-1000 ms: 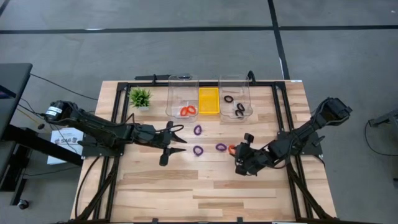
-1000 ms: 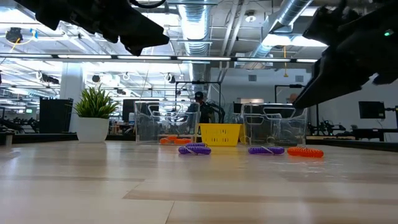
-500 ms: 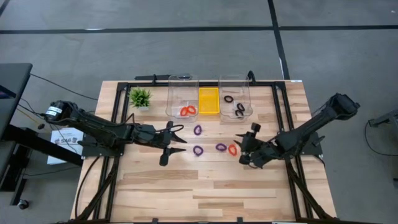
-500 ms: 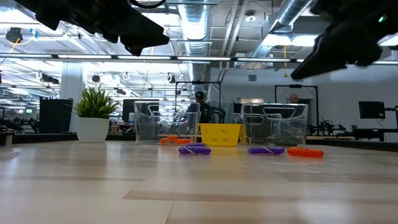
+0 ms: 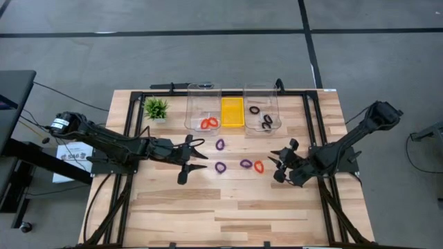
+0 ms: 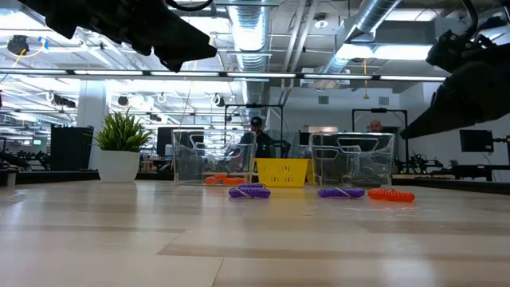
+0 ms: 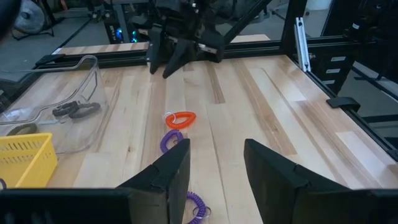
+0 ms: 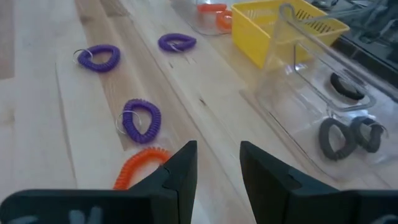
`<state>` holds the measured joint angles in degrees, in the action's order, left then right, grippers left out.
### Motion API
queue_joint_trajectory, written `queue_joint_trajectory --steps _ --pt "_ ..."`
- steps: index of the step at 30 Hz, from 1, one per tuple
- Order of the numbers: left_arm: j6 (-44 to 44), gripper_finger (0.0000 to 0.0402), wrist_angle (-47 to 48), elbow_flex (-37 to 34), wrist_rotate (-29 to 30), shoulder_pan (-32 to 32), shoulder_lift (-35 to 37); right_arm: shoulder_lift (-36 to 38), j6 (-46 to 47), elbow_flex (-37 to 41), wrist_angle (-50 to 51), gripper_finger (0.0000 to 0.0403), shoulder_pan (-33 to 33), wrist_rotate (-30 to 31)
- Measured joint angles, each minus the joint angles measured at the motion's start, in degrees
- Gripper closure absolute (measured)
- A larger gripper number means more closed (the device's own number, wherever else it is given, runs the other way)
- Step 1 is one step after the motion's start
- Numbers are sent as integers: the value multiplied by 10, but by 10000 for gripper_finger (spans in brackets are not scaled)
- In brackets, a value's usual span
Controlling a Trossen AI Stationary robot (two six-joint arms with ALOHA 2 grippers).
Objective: Sort spring keychains
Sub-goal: Put the orange spring keychain into the left transparent bin
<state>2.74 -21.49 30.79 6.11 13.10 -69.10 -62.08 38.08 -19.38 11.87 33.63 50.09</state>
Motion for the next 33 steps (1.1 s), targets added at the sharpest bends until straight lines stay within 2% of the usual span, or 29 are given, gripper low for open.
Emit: queue_joint_trajectory --steps 7,12,19,33 --pt "-1 252 0 0 0 0 0 -15 1 1 -20 291 0 -18" --pt "-33 252 6 0 -2 0 0 -21 25 1 -49 291 -1 -27" --pt "-36 252 26 0 -3 0 0 -21 25 -4 -56 291 -23 -51" --pt "-36 252 26 0 -4 0 0 -25 9 -4 -70 291 -22 -52"
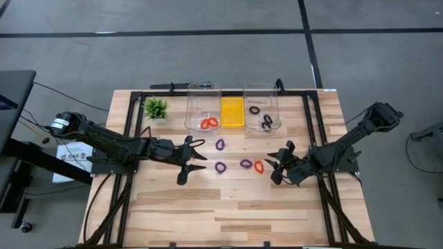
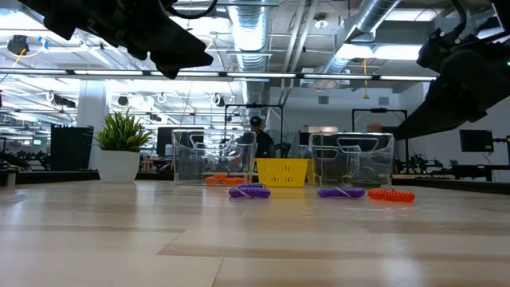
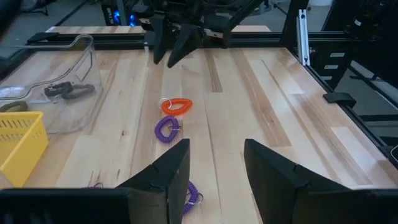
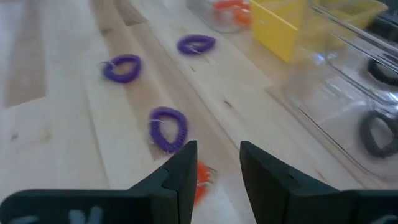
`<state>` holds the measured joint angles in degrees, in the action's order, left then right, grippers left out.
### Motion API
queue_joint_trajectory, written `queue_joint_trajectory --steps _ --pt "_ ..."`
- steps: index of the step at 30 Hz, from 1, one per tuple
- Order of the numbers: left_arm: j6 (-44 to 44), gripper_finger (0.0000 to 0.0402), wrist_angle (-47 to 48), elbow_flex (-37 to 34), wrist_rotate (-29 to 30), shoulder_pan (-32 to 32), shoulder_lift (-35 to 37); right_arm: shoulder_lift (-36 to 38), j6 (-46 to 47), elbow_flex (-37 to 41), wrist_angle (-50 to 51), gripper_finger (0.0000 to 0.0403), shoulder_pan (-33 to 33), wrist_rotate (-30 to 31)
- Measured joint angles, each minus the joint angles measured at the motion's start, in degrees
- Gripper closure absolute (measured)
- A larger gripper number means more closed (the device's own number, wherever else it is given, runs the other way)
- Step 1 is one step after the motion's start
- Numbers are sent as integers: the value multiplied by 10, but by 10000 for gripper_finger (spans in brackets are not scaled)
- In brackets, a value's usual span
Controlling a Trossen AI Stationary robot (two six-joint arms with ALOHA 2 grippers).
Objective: Sort spring keychains
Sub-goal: Put the orange spring keychain into the left transparent bin
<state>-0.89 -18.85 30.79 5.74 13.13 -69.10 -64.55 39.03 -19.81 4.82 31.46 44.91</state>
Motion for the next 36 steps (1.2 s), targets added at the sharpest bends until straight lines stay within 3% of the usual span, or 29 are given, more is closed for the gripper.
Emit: queue_joint_trajectory --steps 6,15,19,36 --pt "0 252 0 0 0 0 0 -57 -77 -18 -76 291 9 -41" --pt "0 252 2 0 0 0 0 -164 -42 -104 70 292 3 -78" --pt "0 252 3 0 0 0 0 -180 -39 -119 69 292 -1 -122" --pt "0 252 4 0 0 0 0 -269 -49 -132 53 291 -75 -184"
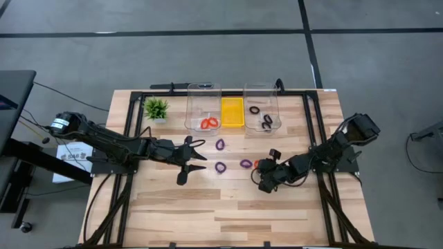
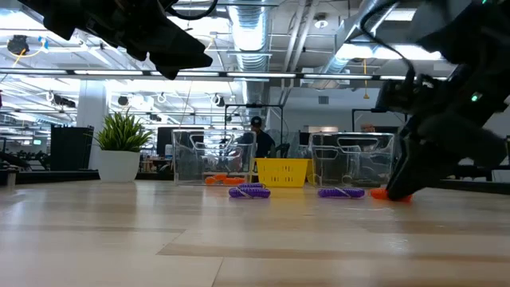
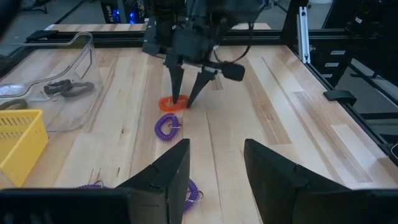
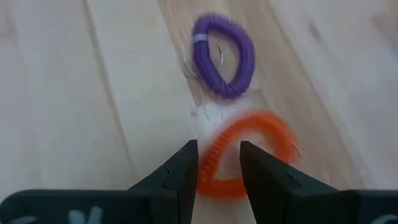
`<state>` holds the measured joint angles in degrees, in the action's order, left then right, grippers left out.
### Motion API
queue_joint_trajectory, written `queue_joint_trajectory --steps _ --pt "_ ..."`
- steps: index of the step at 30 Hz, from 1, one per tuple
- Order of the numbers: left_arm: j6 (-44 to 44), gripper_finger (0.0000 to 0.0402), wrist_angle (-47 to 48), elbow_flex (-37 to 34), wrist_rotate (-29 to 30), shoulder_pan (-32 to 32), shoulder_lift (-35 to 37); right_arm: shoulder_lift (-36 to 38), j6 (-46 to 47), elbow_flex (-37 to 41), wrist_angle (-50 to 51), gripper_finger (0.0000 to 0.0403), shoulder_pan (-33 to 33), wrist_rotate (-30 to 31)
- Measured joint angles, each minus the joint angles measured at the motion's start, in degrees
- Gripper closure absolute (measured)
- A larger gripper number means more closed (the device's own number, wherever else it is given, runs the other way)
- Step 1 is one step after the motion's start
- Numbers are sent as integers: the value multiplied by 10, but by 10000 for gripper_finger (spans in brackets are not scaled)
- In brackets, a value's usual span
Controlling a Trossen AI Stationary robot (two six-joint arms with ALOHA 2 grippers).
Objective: Sort spring keychains
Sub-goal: Put the orange spring keychain into the left transparent bin
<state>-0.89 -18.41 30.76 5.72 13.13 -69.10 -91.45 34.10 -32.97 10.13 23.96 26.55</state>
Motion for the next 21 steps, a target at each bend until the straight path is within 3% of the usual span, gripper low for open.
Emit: queue_joint_trajectory --steps 9,17,21 --pt "0 252 0 0 0 0 0 -11 16 -1 4 296 -1 -16" --pt "2 252 0 0 0 0 0 25 11 6 17 388 6 -40" --pt "3 252 0 0 0 0 0 52 3 9 31 377 8 -32"
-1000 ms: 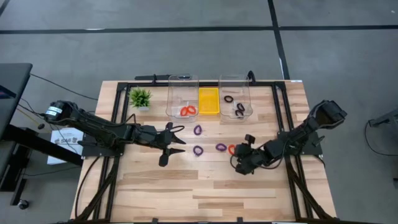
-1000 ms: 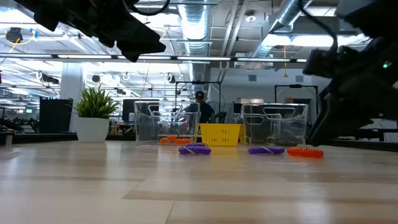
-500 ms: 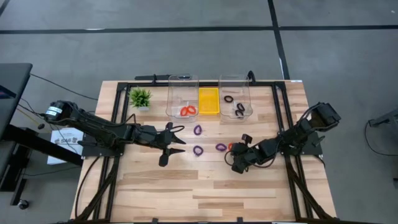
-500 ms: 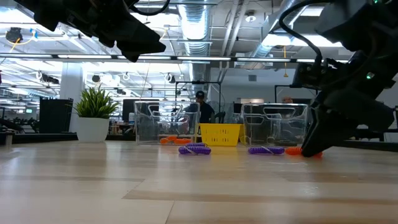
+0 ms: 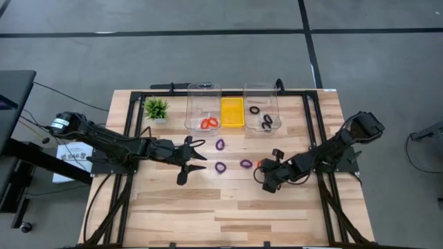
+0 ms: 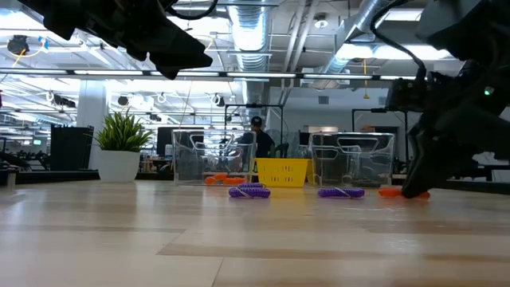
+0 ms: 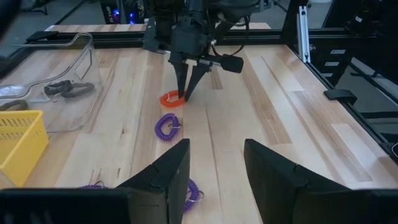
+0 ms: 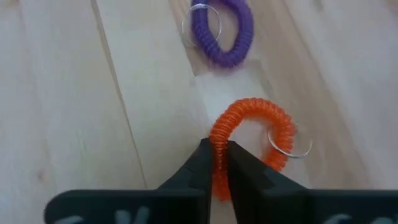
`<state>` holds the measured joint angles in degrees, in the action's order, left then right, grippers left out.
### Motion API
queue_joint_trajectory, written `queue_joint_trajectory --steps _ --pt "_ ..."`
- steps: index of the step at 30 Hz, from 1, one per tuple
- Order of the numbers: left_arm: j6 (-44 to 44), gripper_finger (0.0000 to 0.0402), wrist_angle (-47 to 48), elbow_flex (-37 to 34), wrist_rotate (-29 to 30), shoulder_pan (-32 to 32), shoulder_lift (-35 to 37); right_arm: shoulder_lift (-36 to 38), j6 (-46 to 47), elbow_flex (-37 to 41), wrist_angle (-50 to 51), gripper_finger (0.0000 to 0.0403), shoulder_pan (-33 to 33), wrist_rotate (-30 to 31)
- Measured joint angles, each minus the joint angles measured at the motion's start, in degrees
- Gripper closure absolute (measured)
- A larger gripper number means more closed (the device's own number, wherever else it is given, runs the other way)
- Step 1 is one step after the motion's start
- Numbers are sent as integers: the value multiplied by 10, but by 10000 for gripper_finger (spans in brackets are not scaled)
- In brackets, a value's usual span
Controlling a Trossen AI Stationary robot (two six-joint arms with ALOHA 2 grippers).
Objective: Sort spring keychains
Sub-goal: Put the orange spring keychain into the left transparent bin
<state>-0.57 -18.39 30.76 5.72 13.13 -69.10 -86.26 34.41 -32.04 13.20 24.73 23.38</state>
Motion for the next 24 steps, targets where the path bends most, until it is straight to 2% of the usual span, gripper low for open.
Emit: queue_joint_trajectory --steps 6,11,17,24 --pt "8 252 0 0 0 0 0 50 -45 -1 -42 393 0 53" --pt "22 252 -14 0 0 0 -8 85 -137 -2 -156 390 0 62" --pt "84 252 -99 0 0 0 -66 94 -252 -3 -296 396 -3 61" --pt "149 252 -222 0 2 0 -132 90 -301 -4 -378 391 -15 31"
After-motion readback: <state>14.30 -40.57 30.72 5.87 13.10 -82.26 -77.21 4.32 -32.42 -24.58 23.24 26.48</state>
